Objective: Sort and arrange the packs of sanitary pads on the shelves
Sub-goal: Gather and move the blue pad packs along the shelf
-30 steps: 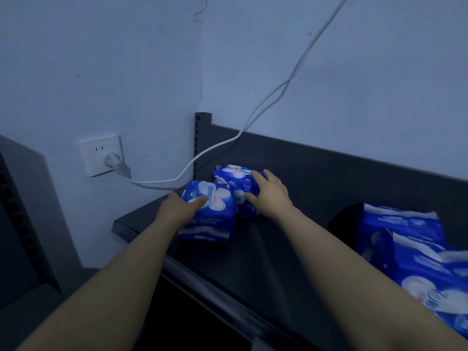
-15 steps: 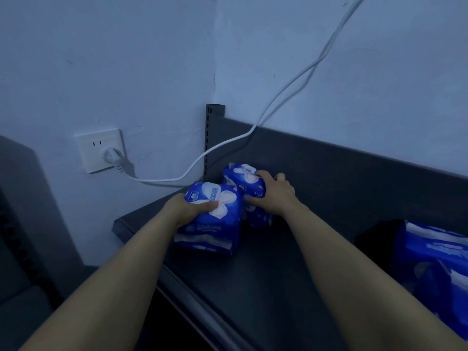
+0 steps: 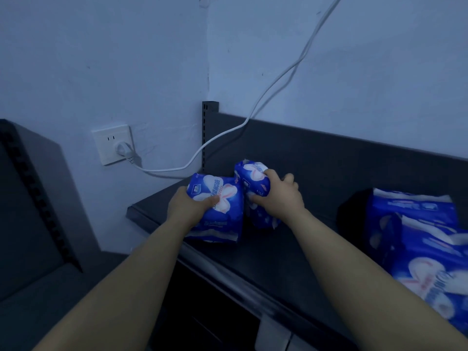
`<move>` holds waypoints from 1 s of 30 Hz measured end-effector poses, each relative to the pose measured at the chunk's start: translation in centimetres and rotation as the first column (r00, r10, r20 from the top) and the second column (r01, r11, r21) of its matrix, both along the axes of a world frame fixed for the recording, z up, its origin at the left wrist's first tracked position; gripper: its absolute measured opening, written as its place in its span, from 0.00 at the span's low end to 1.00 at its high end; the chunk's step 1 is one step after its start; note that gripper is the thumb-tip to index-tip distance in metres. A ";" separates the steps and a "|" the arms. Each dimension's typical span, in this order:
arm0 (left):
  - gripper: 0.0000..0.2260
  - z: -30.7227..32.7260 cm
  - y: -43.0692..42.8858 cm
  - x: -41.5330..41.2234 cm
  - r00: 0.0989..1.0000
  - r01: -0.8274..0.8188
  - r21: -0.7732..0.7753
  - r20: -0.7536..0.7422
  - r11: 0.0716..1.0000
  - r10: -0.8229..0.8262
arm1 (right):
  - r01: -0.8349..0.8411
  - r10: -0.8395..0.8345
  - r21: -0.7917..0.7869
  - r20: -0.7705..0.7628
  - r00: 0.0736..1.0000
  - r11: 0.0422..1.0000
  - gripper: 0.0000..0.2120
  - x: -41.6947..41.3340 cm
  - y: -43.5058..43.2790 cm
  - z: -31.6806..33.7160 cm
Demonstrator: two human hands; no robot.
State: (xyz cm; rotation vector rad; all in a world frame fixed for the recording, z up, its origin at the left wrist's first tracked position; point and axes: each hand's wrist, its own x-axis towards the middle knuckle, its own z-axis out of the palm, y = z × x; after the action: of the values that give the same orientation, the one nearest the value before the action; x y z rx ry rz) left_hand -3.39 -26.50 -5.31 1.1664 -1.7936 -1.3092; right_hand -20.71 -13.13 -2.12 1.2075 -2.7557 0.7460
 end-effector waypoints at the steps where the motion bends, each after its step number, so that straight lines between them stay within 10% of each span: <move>1: 0.27 0.0 0.6 0.5 1.000 0.004 -0.012 -0.015 1.000 -0.005 | 0.022 -0.022 -0.015 -0.001 1.000 1.000 0.36 0.8 0.7 0.0; 13: 0.27 3.0 8.1 7.6 0.990 -0.054 -0.178 -0.138 0.983 0.029 | 0.112 -0.127 -0.218 -0.057 0.990 0.969 0.36 10.1 8.2 2.8; 30: 0.25 2.5 22.8 29.0 0.900 -0.424 -0.137 -0.171 0.895 0.400 | -0.287 0.267 -0.247 -0.111 0.957 0.926 0.36 27.2 15.5 1.7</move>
State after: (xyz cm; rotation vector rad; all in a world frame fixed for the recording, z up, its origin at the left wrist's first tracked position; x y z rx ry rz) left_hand 25.65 -3.66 -2.78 1.2428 -1.4238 -0.9411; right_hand 6.48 2.39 -0.38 1.5448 -2.3574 1.0244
